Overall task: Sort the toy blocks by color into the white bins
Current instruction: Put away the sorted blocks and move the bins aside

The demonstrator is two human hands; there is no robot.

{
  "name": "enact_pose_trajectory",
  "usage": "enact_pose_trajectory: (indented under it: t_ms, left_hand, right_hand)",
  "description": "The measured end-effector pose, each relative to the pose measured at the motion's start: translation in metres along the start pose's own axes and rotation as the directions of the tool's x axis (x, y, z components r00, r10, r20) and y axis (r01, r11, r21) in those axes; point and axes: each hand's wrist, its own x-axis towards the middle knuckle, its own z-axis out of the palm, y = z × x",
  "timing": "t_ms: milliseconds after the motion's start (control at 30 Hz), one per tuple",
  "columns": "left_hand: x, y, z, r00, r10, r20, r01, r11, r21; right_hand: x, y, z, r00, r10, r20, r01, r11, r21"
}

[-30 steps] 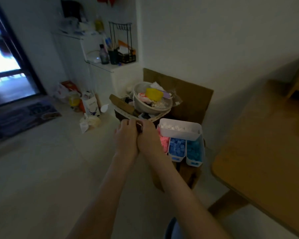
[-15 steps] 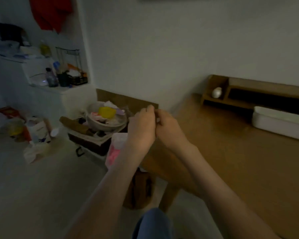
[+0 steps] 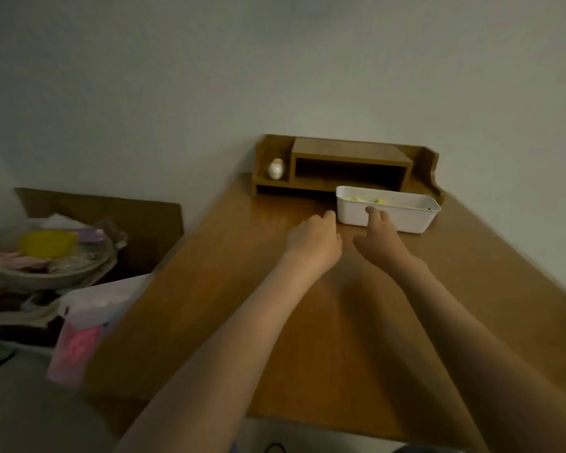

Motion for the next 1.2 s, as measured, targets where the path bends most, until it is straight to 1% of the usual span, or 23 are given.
enact_pose_trajectory:
  t_ms: [100,200,267,333,400,500,533,633,733,800,900,967,1067,1133,1200]
  left_hand:
    - [0.024,0.008,0.017,1.000,0.014,0.015,-0.015,1.000,0.027]
    - [0.042,0.014,0.032,0.999,0.039,0.030,-0.040,0.999,0.031]
    - [0.050,0.013,0.040,0.998,0.061,0.020,-0.060,0.997,-0.038]
    - [0.058,0.005,0.045,0.997,0.077,-0.007,-0.077,0.988,-0.134]
    - [0.065,-0.005,0.047,0.997,0.079,-0.018,-0.081,0.981,-0.175]
    - [0.071,-0.016,0.048,0.999,0.052,-0.004,-0.052,0.986,-0.159]
    - [0.070,-0.018,0.049,0.999,0.052,-0.005,-0.052,0.987,-0.151]
    - [0.063,-0.021,0.047,0.999,0.052,-0.013,-0.053,0.993,-0.105]
    - [0.050,-0.023,0.036,0.996,0.060,-0.068,-0.063,0.997,-0.051]
    - [0.039,-0.022,0.026,0.994,0.038,-0.106,-0.041,0.999,-0.029]
    - [0.012,-0.028,0.001,0.985,-0.064,-0.163,0.066,0.998,0.007]
    - [-0.014,-0.041,-0.017,0.966,-0.127,-0.223,0.142,0.988,0.054]
    - [-0.050,-0.067,-0.040,0.918,-0.196,-0.345,0.228,0.972,0.056]
    - [-0.077,-0.091,-0.060,0.866,-0.264,-0.424,0.295,0.955,0.008]
    - [-0.100,-0.116,-0.078,0.813,-0.327,-0.482,0.354,0.934,-0.036]
  right_hand:
    - [0.026,0.022,-0.005,0.998,0.055,-0.008,-0.055,0.998,-0.018]
    - [0.047,0.040,-0.002,0.998,0.064,-0.008,-0.063,0.998,0.030]
    - [0.058,0.048,0.002,0.999,0.032,-0.037,-0.029,0.996,0.086]
    - [0.068,0.055,0.006,0.999,0.025,-0.020,-0.022,0.990,0.142]
    - [0.077,0.062,0.010,0.999,0.026,-0.031,-0.023,0.995,0.101]
    - [0.088,0.067,0.015,0.974,0.028,-0.223,-0.022,0.999,0.026]
    - [0.088,0.065,0.015,0.966,0.025,-0.257,-0.026,1.000,0.000]
    - [0.081,0.056,0.017,0.968,-0.015,-0.251,0.000,0.998,-0.060]
    - [0.062,0.032,0.018,0.968,-0.071,-0.241,0.067,0.997,-0.027]
    - [0.048,0.012,0.018,0.969,-0.104,-0.224,0.105,0.994,-0.010]
    - [0.024,-0.027,0.018,0.952,-0.214,-0.217,0.217,0.976,-0.012]
    - [0.005,-0.059,0.023,0.935,-0.280,-0.219,0.283,0.959,-0.016]
    - [-0.022,-0.108,0.040,0.888,-0.402,-0.223,0.412,0.911,-0.001]
    - [-0.042,-0.149,0.060,0.851,-0.478,-0.215,0.494,0.869,0.021]
    - [-0.062,-0.189,0.082,0.831,-0.522,-0.193,0.543,0.836,0.074]
